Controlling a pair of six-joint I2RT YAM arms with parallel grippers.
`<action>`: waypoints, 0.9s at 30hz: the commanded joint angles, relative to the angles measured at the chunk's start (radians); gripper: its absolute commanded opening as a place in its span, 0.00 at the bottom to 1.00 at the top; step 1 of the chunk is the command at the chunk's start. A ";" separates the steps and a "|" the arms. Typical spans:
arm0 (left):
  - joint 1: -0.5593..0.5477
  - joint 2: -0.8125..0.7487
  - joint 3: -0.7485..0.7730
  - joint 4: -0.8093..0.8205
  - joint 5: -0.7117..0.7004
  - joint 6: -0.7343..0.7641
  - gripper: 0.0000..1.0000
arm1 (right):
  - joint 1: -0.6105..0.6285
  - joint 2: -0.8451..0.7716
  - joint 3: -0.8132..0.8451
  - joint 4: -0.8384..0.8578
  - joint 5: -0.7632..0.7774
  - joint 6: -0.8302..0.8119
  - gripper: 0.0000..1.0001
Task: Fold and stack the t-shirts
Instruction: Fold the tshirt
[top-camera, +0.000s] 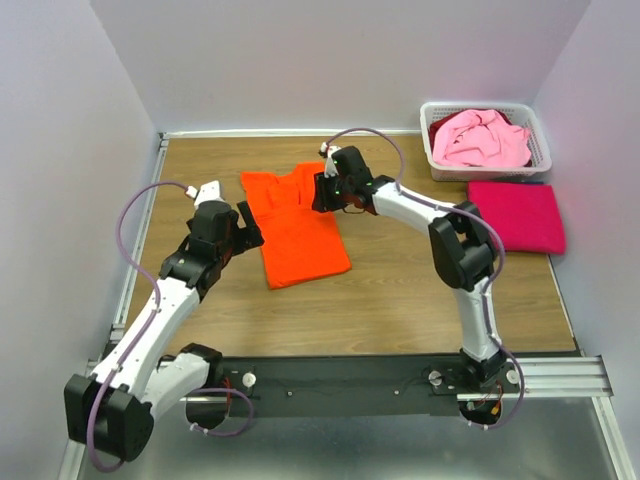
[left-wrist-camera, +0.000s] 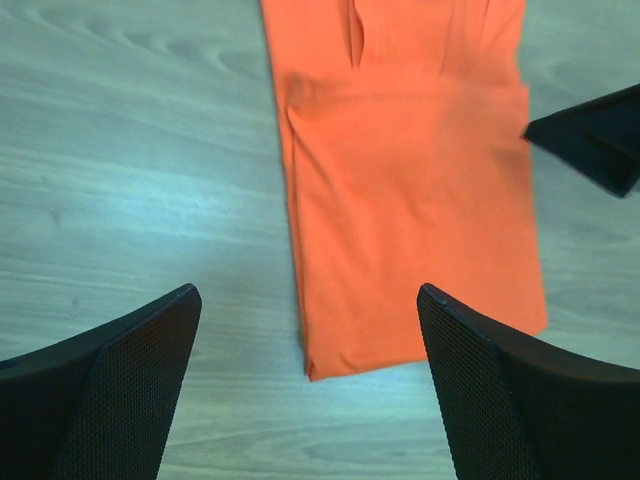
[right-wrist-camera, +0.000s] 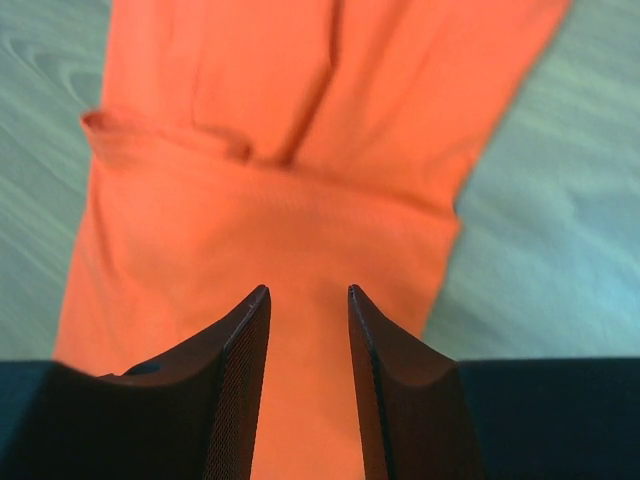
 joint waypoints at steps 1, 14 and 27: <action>0.001 -0.074 0.005 -0.026 -0.123 -0.007 0.98 | 0.001 0.105 0.125 -0.008 -0.049 -0.010 0.43; 0.001 -0.152 -0.067 0.086 -0.008 0.068 0.94 | -0.005 0.256 0.148 -0.005 0.046 -0.019 0.43; -0.051 -0.106 -0.149 0.222 0.262 0.015 0.96 | -0.062 0.050 -0.128 0.003 0.284 -0.243 0.43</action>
